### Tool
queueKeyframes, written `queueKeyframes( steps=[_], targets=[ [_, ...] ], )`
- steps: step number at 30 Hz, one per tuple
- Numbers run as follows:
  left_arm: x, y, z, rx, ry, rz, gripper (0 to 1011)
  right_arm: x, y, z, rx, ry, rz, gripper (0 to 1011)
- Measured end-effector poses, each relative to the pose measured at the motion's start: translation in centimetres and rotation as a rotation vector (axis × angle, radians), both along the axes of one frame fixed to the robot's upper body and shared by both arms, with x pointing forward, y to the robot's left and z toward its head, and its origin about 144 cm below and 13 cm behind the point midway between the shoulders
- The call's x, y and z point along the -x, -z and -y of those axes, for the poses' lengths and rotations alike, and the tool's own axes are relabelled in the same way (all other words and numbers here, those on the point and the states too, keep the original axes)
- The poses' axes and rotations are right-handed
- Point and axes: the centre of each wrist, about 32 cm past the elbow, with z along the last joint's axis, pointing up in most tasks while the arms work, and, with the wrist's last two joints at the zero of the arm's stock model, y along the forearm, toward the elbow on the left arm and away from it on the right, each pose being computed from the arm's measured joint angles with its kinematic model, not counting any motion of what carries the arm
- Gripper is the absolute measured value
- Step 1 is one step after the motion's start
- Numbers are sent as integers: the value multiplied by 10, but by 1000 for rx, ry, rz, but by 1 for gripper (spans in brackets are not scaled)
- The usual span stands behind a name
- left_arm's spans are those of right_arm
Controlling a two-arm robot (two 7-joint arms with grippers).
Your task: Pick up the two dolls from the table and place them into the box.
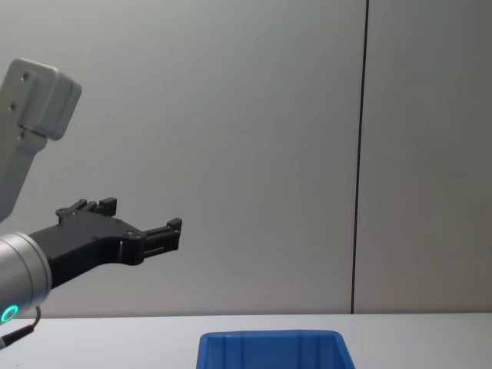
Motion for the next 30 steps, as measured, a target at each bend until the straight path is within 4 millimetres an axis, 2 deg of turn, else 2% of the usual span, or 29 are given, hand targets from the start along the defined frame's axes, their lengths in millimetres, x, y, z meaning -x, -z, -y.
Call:
queueKeyframes(
  steps=[6,14,17,22,25,26,29,30],
  targets=[
    [0,0,0,0,0,0,1001,-6,6,-1,0,-11,-6,976],
    [0,0,0,0,0,0,1001,-13,13,-2,3,-20,-22,782],
    [0,0,0,0,0,0,1001,-15,15,-3,5,-18,-30,664],
    [0,0,0,0,0,0,1001,-17,17,-4,7,-14,-46,534],
    [0,0,0,0,0,0,1001,-18,18,-4,7,-11,-53,405],
    [0,0,0,0,0,0,1001,-18,18,-4,7,-11,-53,405],
    [0,0,0,0,0,0,1001,-19,18,-5,10,-11,-51,302],
    [0,0,0,0,0,0,1001,-19,18,-5,10,-11,-50,297]
  ],
)
